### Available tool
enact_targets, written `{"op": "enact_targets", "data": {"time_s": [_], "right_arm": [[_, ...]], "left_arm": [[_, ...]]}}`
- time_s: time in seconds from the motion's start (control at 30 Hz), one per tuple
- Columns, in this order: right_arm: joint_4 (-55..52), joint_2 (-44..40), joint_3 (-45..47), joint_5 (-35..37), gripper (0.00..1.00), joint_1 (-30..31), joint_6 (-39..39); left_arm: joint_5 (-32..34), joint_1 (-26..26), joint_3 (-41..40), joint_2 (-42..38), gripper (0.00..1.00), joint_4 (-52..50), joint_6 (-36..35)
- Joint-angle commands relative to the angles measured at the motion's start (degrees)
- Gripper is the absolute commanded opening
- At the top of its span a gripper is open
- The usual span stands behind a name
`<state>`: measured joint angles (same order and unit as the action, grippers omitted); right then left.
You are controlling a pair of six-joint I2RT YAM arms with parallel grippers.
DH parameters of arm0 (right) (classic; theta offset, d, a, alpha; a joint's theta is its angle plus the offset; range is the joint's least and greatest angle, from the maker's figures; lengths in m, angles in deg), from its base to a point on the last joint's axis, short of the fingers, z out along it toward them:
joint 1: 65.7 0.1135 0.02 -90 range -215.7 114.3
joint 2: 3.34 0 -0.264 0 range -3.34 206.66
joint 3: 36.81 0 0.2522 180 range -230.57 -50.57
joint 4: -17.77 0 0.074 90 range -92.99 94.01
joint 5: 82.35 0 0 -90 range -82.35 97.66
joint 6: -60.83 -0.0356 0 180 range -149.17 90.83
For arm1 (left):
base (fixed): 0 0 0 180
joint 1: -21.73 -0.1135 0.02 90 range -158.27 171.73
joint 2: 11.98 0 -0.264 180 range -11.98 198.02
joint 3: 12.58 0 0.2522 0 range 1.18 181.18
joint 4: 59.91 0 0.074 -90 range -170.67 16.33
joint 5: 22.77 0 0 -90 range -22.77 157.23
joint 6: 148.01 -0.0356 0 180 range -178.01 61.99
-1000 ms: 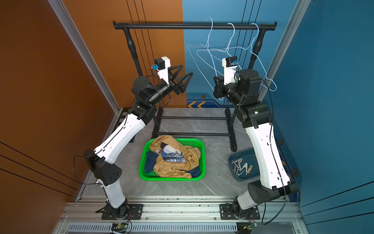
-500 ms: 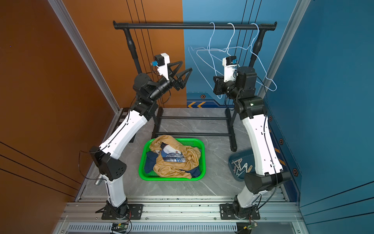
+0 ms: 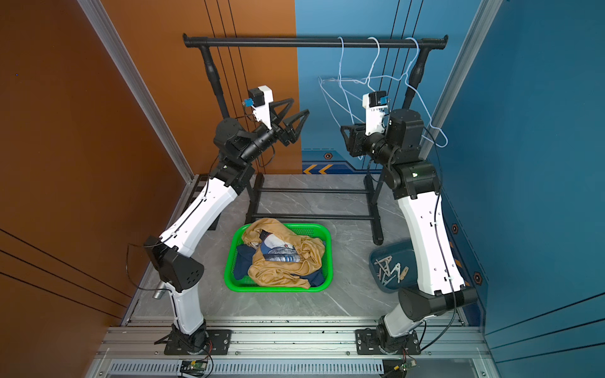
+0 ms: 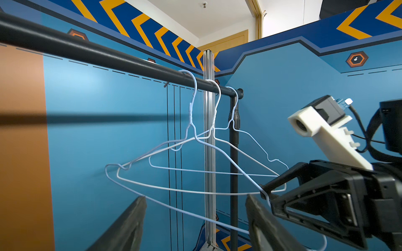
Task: Remove the clothespins securing t-shirts to the hanger
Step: Place the hanger on the clothes rail.
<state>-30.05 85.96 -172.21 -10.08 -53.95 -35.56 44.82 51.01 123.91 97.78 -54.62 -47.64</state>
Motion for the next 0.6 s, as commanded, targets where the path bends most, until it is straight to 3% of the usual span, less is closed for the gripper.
{"op": "enact_targets", "data": {"time_s": [0.0, 0.3, 0.57], "right_arm": [[-1.4, -3.8, 2.1, 1.6, 0.50, -0.7, 0.8], [-1.7, -15.4, 13.9, 3.2, 0.52, -2.5, 2.1], [-0.8, -27.1, 31.0, 6.5, 0.55, -3.5, 3.4]], "left_arm": [[-0.8, -0.5, -2.9, -4.1, 0.74, 1.7, -0.8], [1.6, -0.6, -19.3, -15.9, 0.76, 2.2, -4.2], [7.3, -1.0, -41.6, -30.3, 0.76, 2.1, -7.5]]}}
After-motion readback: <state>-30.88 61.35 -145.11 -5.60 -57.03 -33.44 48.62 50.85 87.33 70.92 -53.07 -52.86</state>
